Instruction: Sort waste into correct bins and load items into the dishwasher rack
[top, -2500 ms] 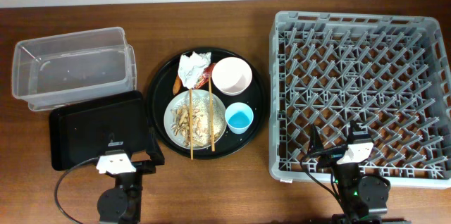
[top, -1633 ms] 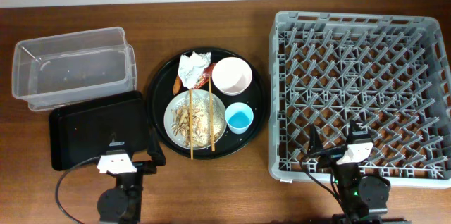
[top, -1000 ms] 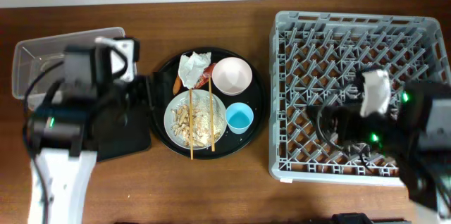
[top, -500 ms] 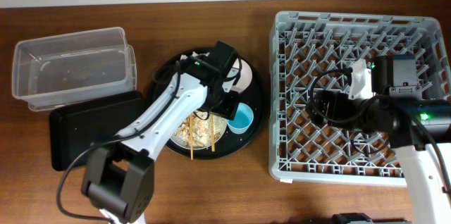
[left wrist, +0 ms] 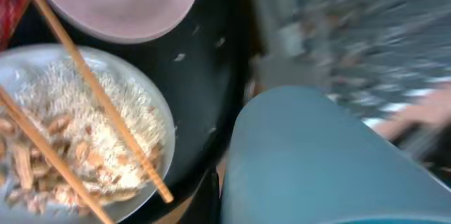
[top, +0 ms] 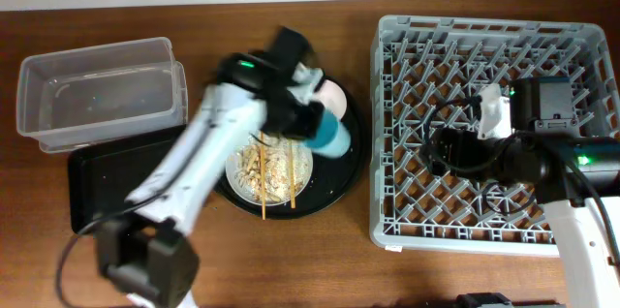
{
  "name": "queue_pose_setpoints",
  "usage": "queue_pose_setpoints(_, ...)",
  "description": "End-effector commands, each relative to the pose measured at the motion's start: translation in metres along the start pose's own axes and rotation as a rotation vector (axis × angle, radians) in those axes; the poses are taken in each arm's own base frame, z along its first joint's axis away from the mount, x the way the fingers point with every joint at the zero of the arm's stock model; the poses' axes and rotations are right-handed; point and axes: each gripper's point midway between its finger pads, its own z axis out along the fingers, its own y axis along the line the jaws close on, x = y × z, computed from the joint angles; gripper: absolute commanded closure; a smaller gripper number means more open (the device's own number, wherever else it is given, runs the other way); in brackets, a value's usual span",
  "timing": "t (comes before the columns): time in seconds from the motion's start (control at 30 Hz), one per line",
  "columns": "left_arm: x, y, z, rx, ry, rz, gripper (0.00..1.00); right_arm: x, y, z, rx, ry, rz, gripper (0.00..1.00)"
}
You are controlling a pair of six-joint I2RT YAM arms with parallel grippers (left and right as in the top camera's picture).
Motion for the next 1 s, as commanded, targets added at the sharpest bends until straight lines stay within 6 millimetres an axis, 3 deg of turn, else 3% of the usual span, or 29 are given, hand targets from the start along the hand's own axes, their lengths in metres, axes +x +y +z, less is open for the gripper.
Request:
queue_pose_setpoints(0.0, -0.008, -0.073, -0.102, 0.794, -0.164, 0.214, 1.0, -0.005, 0.062, -0.016, -0.359, -0.045, -0.229, 0.1)
queue_pose_setpoints(0.03, -0.01, -0.072, -0.127, 0.921, -0.219, 0.214, 1.0, -0.01, 0.082, -0.025, -0.474, -0.082, -0.282, 0.12)
queue_pose_setpoints(0.1, -0.01, -0.067, -0.135, 0.952, -0.226, 0.177, 1.0, -0.027, 0.123, -0.054, -0.727, -0.2, -0.415, 0.12)
queue_pose_setpoints(0.17, -0.005, -0.078, -0.144, 1.032, -0.203, 0.15, 1.0, -0.039, 0.138, -0.071, -0.82, -0.272, -0.474, 0.13)
queue_pose_setpoints(0.23, -0.004, -0.081, -0.147, 1.052, -0.203, 0.151, 1.0, -0.037, 0.153, -0.08, -0.884, -0.29, -0.538, 0.12)
queue_pose_setpoints(0.37, 0.0, -0.09, -0.144, 1.066, -0.178, 0.158, 1.0, -0.029, 0.173, -0.068, -0.888, -0.266, -0.604, 0.12)
queue_pose_setpoints(0.5, 0.008, -0.104, -0.139, 1.08, -0.132, 0.17, 1.0, -0.03, 0.194, -0.042, -0.925, -0.213, -0.649, 0.13)
queue_pose_setpoints(0.57, 0.008, -0.105, -0.139, 1.08, -0.131, 0.171, 1.0, -0.032, 0.194, -0.029, -0.941, -0.167, -0.62, 0.27)
queue_pose_setpoints(0.63, 0.008, -0.105, -0.138, 1.077, -0.131, 0.173, 1.0, -0.028, 0.197, -0.034, -0.984, -0.153, -0.628, 0.45)
queue_pose_setpoints(0.67, 0.008, -0.105, -0.138, 1.077, -0.131, 0.173, 0.98, -0.026, 0.198, -0.037, -0.997, -0.152, -0.632, 0.5)
queue_pose_setpoints(0.7, 0.008, -0.105, -0.138, 1.077, -0.132, 0.173, 0.54, -0.024, 0.199, -0.043, -1.003, -0.163, -0.643, 0.55)
queue_pose_setpoints(0.77, 0.005, -0.102, -0.133, 1.041, -0.145, 0.199, 0.01, -0.02, 0.2, -0.061, -0.992, -0.216, -0.675, 0.64)
queue_pose_setpoints(0.83, 0.005, -0.09, -0.115, 0.917, -0.134, 0.205, 0.01, -0.017, 0.192, -0.077, -0.956, -0.262, -0.67, 0.67)
queue_pose_setpoints(0.87, 0.004, -0.081, -0.104, 0.837, -0.125, 0.206, 0.01, -0.02, 0.175, -0.083, -0.856, -0.303, -0.62, 0.67)
queue_pose_setpoints(0.97, 0.004, -0.055, -0.08, 0.629, -0.103, 0.208, 0.01, -0.028, 0.09, -0.085, -0.436, -0.394, -0.372, 0.67)
